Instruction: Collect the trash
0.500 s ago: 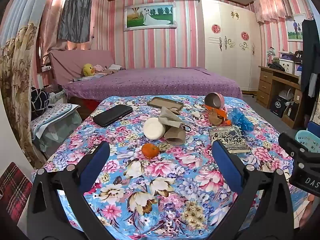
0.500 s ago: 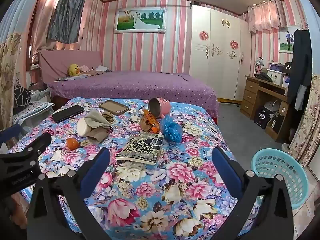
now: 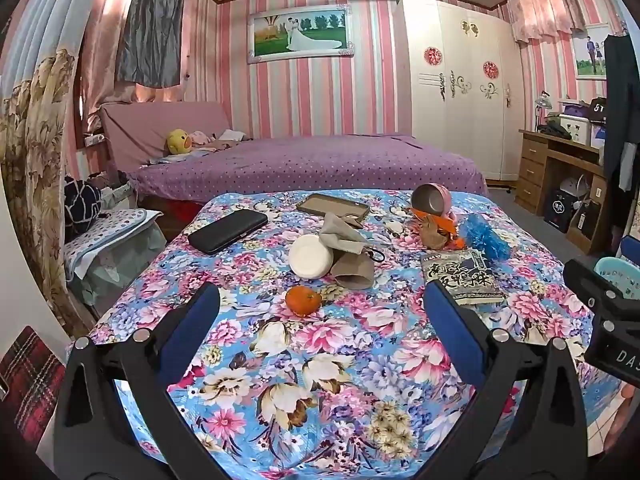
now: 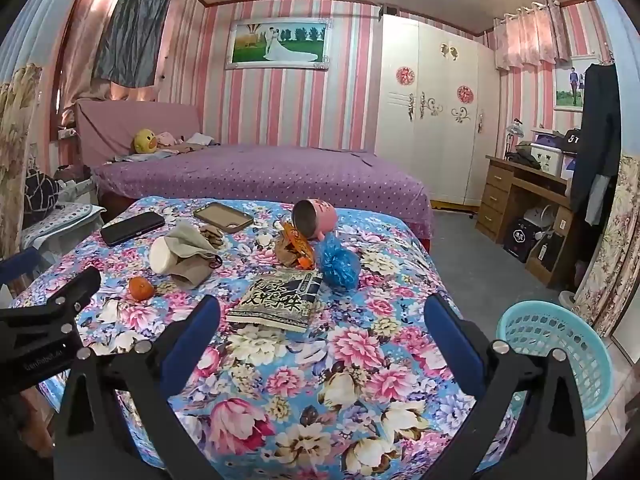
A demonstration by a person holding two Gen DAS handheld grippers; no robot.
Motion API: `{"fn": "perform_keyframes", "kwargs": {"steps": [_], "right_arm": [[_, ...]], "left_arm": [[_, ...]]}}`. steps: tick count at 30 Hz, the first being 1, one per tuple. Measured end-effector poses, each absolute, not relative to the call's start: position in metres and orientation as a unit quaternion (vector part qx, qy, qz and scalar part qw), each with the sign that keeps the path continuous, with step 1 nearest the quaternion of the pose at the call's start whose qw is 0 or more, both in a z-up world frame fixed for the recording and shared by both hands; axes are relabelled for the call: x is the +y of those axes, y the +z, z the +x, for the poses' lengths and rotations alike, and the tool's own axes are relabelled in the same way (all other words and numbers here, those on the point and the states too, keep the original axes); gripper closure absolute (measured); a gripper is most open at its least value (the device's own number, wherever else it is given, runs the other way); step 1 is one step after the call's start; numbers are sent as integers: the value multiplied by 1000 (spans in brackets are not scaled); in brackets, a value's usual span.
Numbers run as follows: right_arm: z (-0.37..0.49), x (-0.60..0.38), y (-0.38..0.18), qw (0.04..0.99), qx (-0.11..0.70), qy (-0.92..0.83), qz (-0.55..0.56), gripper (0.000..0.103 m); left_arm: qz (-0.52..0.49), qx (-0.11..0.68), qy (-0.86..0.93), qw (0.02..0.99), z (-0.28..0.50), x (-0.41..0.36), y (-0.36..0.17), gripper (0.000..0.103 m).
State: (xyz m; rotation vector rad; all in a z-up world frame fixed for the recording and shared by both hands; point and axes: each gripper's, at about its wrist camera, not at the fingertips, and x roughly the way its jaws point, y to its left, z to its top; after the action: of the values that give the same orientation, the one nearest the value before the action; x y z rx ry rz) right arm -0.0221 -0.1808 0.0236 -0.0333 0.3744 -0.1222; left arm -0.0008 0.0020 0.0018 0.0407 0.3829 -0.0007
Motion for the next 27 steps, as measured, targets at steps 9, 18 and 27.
{"fn": "perform_keyframes", "kwargs": {"steps": [9, 18, 27], "right_arm": [[-23, -181, 24, 980, 186, -62, -19, 4], [-23, -183, 23, 981, 185, -63, -18, 4], [-23, -184, 23, 981, 184, -65, -20, 4]], "left_arm": [[21, 191, 1, 981, 0, 0, 0, 5], [23, 189, 1, 982, -1, -2, 1, 5], [22, 188, 2, 982, -2, -1, 2, 5]]}}
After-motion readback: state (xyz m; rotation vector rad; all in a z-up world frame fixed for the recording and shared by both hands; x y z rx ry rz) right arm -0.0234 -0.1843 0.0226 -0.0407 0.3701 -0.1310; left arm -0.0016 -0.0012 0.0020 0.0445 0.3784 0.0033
